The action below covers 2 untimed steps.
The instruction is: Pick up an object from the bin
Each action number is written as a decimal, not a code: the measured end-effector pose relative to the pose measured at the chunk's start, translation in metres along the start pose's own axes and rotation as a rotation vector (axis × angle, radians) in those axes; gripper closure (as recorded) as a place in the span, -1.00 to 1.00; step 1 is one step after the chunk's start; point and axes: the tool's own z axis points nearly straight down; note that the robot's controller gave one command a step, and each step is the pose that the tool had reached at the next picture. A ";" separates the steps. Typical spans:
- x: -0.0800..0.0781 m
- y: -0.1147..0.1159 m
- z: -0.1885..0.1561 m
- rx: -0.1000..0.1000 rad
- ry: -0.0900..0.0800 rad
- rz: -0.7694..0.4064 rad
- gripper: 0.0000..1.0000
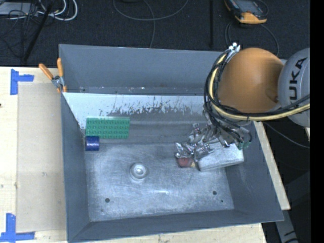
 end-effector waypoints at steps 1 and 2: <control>-0.008 0.061 0.083 -0.009 0.014 -0.128 1.00; 0.009 0.049 -0.040 -0.001 0.000 -0.109 1.00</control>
Offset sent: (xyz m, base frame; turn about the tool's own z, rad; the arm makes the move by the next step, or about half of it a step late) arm -0.0095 0.0566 -0.0784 -0.1221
